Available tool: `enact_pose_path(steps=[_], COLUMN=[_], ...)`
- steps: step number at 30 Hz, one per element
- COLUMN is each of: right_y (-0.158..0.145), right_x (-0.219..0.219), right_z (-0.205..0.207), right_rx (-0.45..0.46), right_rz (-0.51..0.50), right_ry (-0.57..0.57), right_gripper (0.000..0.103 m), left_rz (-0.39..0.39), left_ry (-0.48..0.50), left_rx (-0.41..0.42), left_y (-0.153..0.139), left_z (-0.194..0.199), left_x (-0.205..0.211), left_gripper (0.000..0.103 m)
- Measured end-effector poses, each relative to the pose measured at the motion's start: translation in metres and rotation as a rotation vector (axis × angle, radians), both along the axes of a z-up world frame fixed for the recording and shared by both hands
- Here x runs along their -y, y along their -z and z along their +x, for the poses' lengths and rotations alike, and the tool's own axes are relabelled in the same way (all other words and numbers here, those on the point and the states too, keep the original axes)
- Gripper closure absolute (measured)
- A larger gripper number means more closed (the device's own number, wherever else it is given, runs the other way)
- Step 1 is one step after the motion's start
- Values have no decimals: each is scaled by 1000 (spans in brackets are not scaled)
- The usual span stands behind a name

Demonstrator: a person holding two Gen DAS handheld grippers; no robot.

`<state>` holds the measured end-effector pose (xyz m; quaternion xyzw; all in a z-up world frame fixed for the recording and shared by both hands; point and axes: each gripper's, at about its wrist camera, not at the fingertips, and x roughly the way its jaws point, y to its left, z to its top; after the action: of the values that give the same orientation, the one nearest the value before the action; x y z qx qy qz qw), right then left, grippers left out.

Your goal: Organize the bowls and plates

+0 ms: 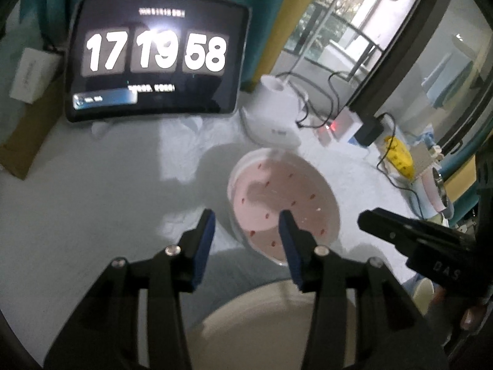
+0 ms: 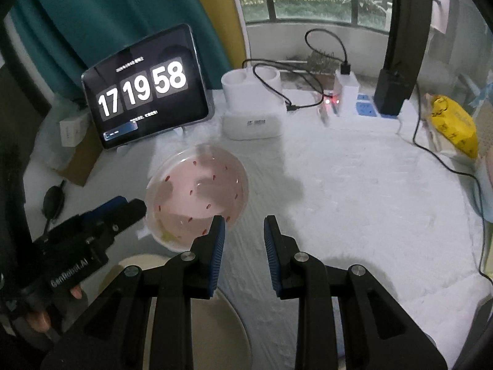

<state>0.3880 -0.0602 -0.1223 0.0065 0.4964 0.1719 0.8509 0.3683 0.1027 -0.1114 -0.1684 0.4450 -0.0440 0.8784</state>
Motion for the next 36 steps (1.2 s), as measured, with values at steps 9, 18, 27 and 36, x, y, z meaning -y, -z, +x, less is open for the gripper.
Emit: enact_pose_path(steps=[9, 18, 27, 36], right_y=[33, 52, 50, 23], right_x=[-12, -17, -23, -19], right_z=[30, 42, 40, 25], right_rx=[-120, -215, -193, -81], right_rz=[47, 66, 40, 26], right_ry=[14, 18, 0, -27], right_gripper=[75, 77, 87, 93], left_rz=[15, 17, 26, 56], left_ry=[-9, 4, 8, 0], left_rx=[-95, -112, -91, -17], left_y=[25, 34, 32, 6], left_z=[24, 27, 26, 11], left_x=[1, 4, 9, 12], left_gripper=[59, 67, 80, 80])
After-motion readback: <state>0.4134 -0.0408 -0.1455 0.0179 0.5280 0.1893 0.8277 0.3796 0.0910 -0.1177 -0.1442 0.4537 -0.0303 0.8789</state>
